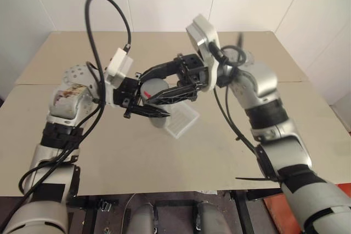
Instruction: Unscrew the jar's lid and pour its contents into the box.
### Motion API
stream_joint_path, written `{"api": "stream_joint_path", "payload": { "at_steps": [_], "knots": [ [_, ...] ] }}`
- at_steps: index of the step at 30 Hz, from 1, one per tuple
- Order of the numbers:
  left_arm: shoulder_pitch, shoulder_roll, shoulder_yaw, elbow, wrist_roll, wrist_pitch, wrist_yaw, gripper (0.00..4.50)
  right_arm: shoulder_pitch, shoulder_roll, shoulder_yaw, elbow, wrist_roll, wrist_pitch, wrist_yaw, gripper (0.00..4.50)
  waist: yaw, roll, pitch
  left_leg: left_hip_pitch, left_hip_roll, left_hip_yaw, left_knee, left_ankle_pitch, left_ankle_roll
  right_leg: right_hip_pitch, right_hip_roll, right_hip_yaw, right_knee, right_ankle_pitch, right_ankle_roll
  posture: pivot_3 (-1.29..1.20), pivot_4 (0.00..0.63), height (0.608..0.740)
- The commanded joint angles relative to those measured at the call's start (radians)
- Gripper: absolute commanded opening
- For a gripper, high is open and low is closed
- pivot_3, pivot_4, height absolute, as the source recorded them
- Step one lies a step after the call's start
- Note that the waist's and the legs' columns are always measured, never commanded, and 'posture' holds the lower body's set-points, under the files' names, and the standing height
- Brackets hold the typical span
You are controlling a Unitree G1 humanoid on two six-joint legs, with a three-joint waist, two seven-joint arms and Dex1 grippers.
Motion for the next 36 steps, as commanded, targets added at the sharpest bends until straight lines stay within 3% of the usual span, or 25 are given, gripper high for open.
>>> {"api": "stream_joint_path", "payload": {
  "at_steps": [1,2,8,14,21,26,36],
  "knots": [
    [-0.002,0.008,0.065,0.000,-0.041,-0.005,-0.008,2.03,-0.043,0.017,0.007,0.133,-0.088,-0.126,0.061,2.72,0.001,0.000,0.000,0.000,0.000,0.000,0.000,0.000,0.000,0.000,0.000,0.000,0.000,0.000,0.000,0.00,0.150,0.740],
    [-0.001,0.005,0.063,0.009,-0.032,-0.009,-0.006,2.03,-0.044,0.020,0.001,0.145,-0.099,-0.135,0.047,2.72,0.001,0.000,0.000,0.000,0.000,0.000,0.000,0.000,0.000,0.000,0.000,0.000,0.000,0.000,0.000,0.00,0.150,0.740],
    [0.014,-0.006,0.068,0.106,0.024,-0.036,0.029,2.03,0.060,-0.041,-0.091,0.016,-0.108,-0.083,-0.128,4.48,0.031,0.000,0.000,-0.004,-0.001,0.001,0.001,0.000,-0.001,-0.002,-0.001,-0.002,0.003,0.000,0.000,0.00,0.150,0.740],
    [0.009,-0.034,0.074,0.234,0.102,-0.095,0.100,2.03,0.247,-0.124,-0.182,-0.346,-0.072,0.091,-0.371,4.48,0.035,0.000,0.000,-0.007,-0.001,0.005,0.001,0.001,-0.001,-0.003,-0.001,-0.002,0.002,0.000,0.000,0.00,0.150,0.740],
    [-0.023,-0.066,0.069,0.297,0.147,-0.131,0.114,2.03,0.316,-0.061,-0.126,-0.665,-0.103,0.309,-0.690,4.48,0.016,0.000,0.000,-0.007,0.000,0.007,0.000,0.001,-0.002,-0.005,-0.001,-0.002,0.002,0.000,0.000,0.00,0.150,0.740],
    [-0.032,-0.081,0.071,0.300,0.157,-0.136,0.112,2.03,0.286,0.001,-0.052,-0.674,-0.176,0.349,-0.821,4.48,0.018,0.000,0.000,-0.007,-0.001,0.006,0.001,0.001,-0.002,-0.005,-0.001,-0.002,0.002,0.000,0.000,0.00,0.150,0.740],
    [-0.018,-0.072,0.080,0.275,0.153,-0.136,0.103,2.03,0.225,0.063,-0.025,-0.549,-0.222,0.336,-0.885,4.48,0.018,0.000,0.000,-0.008,-0.001,0.006,0.000,0.001,-0.001,-0.005,-0.001,-0.002,0.002,0.000,0.000,0.00,0.150,0.740]
  ]
}}
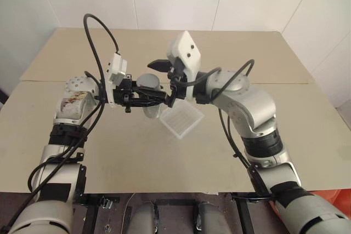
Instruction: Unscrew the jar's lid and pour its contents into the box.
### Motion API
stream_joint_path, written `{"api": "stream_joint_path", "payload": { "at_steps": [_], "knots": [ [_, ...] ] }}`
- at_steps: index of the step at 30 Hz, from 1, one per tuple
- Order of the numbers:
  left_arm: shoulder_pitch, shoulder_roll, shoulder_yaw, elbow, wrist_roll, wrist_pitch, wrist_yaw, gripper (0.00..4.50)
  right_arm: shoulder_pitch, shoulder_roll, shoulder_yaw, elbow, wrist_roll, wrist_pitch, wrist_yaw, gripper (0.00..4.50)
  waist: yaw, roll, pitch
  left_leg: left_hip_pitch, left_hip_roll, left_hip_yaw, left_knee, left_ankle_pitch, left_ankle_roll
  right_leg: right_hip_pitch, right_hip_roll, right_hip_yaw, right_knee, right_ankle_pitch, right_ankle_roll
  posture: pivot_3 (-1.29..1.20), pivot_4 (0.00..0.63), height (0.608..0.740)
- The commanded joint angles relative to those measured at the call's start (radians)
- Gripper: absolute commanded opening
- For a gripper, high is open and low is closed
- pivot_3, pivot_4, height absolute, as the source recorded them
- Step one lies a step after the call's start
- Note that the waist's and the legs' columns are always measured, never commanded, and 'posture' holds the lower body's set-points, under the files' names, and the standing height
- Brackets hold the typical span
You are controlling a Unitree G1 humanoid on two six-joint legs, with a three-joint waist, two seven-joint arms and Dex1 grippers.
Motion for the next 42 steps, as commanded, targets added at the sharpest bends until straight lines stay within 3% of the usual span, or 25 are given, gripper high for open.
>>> {"api": "stream_joint_path", "payload": {
  "at_steps": [1,14,19,31,42],
  "knots": [
    [-0.003,0.014,0.022,-0.038,-0.009,-0.007,-0.004,2.03,-0.027,0.002,-0.014,0.001,-0.014,-0.022,-0.010,4.48,0.000,0.000,0.000,0.000,0.000,0.000,0.000,0.000,0.000,0.000,0.000,0.000,0.000,0.000,0.000,0.00,0.150,0.740],
    [0.050,0.094,0.070,-0.113,-0.047,0.027,-0.008,2.03,0.025,-0.187,-0.125,0.084,-0.022,-0.056,0.039,4.48,0.000,0.000,0.000,0.000,0.000,0.000,0.000,0.000,0.000,0.000,0.000,0.000,0.000,0.000,0.000,0.00,0.150,0.740],
    [0.070,0.111,0.079,-0.142,-0.054,0.041,-0.006,2.03,0.023,-0.212,-0.152,0.102,-0.020,-0.069,0.035,4.48,0.001,0.000,0.000,0.000,0.000,0.000,-0.001,0.000,0.001,0.000,0.000,0.000,-0.002,0.000,0.000,0.00,0.150,0.740],
    [0.040,0.047,0.043,-0.094,-0.028,0.022,0.017,2.03,0.037,-0.096,-0.120,-0.172,0.160,0.047,0.066,4.48,0.001,0.000,0.000,0.000,0.000,0.000,0.000,0.000,0.000,0.000,0.000,0.000,-0.001,0.000,0.000,0.00,0.150,0.740],
    [0.018,0.019,0.036,-0.079,-0.021,0.013,0.011,2.03,-0.035,0.021,0.035,-0.086,0.007,0.050,-0.078,4.48,-0.001,0.000,0.000,0.000,0.000,0.000,0.000,0.000,0.000,0.000,0.000,0.000,0.000,0.000,0.000,0.00,0.150,0.740]
  ]
}}
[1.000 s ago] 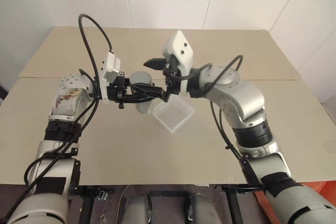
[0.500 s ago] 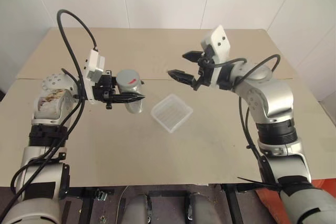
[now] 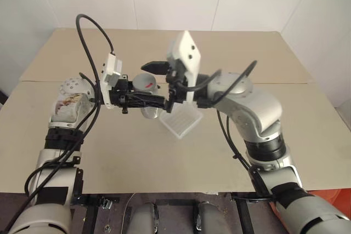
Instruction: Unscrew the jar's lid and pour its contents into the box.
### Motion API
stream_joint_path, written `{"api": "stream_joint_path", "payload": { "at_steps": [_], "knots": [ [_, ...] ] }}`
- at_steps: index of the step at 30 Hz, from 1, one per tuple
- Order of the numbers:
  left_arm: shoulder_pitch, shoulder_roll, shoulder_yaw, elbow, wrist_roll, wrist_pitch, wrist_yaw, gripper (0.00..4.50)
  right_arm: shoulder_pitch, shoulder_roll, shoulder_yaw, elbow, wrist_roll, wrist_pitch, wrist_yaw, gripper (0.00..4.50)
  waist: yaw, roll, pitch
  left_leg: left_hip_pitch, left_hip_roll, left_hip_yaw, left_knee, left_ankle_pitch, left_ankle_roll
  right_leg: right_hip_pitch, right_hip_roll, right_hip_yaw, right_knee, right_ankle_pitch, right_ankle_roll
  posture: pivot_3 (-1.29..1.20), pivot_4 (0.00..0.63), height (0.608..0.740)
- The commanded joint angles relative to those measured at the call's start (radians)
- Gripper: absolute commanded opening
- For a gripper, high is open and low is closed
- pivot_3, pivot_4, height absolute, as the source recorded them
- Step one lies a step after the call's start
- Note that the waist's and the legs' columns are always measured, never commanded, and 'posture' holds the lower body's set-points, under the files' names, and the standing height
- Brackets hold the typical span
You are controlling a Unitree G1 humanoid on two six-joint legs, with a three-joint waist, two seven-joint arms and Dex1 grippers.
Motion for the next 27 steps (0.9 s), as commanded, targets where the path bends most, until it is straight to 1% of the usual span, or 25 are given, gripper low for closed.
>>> {"api": "stream_joint_path", "payload": {
  "at_steps": [1,4,9,14,22,24,27],
  "knots": [
    [-0.018,0.005,0.007,-0.021,-0.002,-0.011,-0.003,2.03,-0.040,0.027,0.005,0.017,-0.044,0.004,-0.058,4.48,0.000,0.000,0.000,0.000,0.000,0.000,0.000,0.000,0.000,0.000,0.000,0.000,0.000,0.000,0.000,0.00,0.150,0.740],
    [-0.012,0.009,0.010,-0.028,-0.005,-0.008,-0.006,2.03,-0.043,0.036,-0.005,0.026,-0.050,0.001,-0.066,4.48,0.000,0.000,0.000,0.000,0.000,0.000,0.000,0.000,0.000,0.000,0.000,0.000,0.000,0.000,0.000,0.00,0.150,0.740],
    [-0.004,0.018,0.012,-0.034,-0.004,-0.010,-0.009,2.03,-0.031,0.013,-0.029,0.036,-0.054,-0.011,-0.061,4.48,0.001,0.000,0.000,0.000,0.000,0.000,0.000,0.000,0.000,0.000,0.000,0.000,0.000,0.000,0.000,0.00,0.150,0.740],
    [0.005,0.033,0.021,-0.044,-0.009,-0.006,-0.013,2.03,0.000,-0.045,-0.067,0.035,-0.053,-0.020,-0.052,4.48,0.000,0.000,0.000,0.000,0.000,0.000,0.000,0.000,0.000,0.000,0.000,0.000,0.000,0.000,0.000,0.00,0.150,0.740],
    [0.030,0.074,0.037,-0.061,-0.021,0.004,-0.028,2.03,0.044,-0.170,-0.136,0.052,-0.046,-0.034,-0.046,4.48,0.001,0.000,0.000,0.000,0.000,0.000,0.000,0.000,0.000,0.000,0.000,0.000,-0.001,0.000,0.000,0.00,0.150,0.740],
    [0.034,0.077,0.037,-0.066,-0.024,0.008,-0.027,2.03,0.048,-0.180,-0.143,0.052,-0.041,-0.034,-0.048,4.48,0.008,0.000,0.000,0.000,0.000,0.000,0.000,0.000,0.000,0.001,-0.001,0.000,-0.001,0.000,0.000,0.00,0.150,0.740],
    [0.039,0.078,0.036,-0.074,-0.028,0.013,-0.026,2.03,0.056,-0.184,-0.150,0.043,-0.039,-0.034,-0.045,4.48,0.002,0.000,0.000,0.000,0.000,0.000,0.000,0.000,0.000,0.000,0.000,0.000,-0.001,0.000,0.000,0.00,0.150,0.740]
  ]
}}
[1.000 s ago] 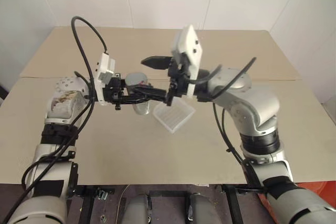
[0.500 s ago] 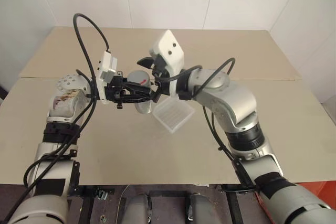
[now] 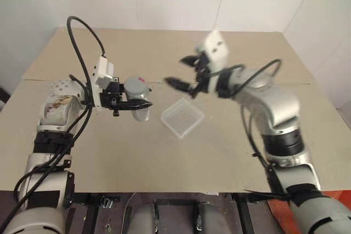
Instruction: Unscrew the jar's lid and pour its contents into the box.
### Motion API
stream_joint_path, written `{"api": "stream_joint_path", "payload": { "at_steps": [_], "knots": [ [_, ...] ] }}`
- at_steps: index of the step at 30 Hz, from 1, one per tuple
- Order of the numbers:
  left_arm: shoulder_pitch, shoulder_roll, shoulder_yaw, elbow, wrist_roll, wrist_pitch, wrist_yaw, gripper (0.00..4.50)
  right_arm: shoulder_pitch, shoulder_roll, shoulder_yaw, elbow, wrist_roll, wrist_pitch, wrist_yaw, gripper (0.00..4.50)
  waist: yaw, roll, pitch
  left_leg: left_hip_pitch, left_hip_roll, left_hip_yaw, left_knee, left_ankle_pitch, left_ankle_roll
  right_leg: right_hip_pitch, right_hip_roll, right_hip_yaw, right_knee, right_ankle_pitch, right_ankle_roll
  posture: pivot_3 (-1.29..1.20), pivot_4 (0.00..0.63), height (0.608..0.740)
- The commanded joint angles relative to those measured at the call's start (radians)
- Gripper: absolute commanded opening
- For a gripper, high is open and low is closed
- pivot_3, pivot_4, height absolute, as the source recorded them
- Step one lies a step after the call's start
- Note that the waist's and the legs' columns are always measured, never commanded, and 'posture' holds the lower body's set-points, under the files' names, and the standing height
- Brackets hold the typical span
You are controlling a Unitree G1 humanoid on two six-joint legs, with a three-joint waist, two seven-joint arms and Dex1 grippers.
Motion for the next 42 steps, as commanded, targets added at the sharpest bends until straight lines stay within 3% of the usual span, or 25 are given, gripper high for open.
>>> {"api": "stream_joint_path", "payload": {
  "at_steps": [1,12,26,32,42],
  "knots": [
    [-0.010,0.004,0.019,-0.048,-0.022,-0.002,-0.001,2.03,0.008,0.011,-0.015,-0.052,0.009,-0.021,0.006,4.48,-0.007,0.000,0.000,0.000,0.000,0.000,0.000,0.000,0.000,0.000,0.000,0.000,0.000,0.000,0.000,0.00,0.150,0.740],
    [-0.033,-0.041,0.001,-0.017,-0.012,-0.009,0.001,2.03,0.030,0.061,-0.002,-0.236,0.173,0.018,0.105,4.48,-0.005,0.000,0.000,0.000,0.000,-0.001,0.000,0.000,0.000,0.000,0.000,0.001,0.000,0.000,0.000,0.00,0.150,0.740],
    [-0.060,-0.070,-0.012,0.003,-0.002,-0.020,-0.022,2.03,-0.058,0.223,0.109,-0.063,0.049,-0.037,0.011,4.48,-0.004,0.000,0.000,0.000,0.000,0.000,0.001,0.000,0.000,0.000,0.000,0.001,0.001,0.000,0.000,0.00,0.150,0.740],
    [-0.049,-0.059,-0.004,-0.012,-0.006,-0.014,-0.019,2.03,-0.056,0.216,0.099,-0.027,0.019,-0.045,0.023,4.48,-0.006,0.000,0.000,0.000,0.000,0.000,0.001,0.000,0.000,0.000,0.000,0.000,0.001,0.000,0.000,0.00,0.150,0.740],
    [-0.010,-0.041,0.011,-0.039,-0.021,-0.006,-0.004,2.03,-0.009,0.101,0.029,-0.064,0.033,-0.022,0.048,4.48,-0.006,0.000,0.000,0.000,0.000,-0.001,0.001,0.000,0.000,0.000,0.000,0.000,0.001,0.000,0.000,0.00,0.150,0.740]
  ]
}}
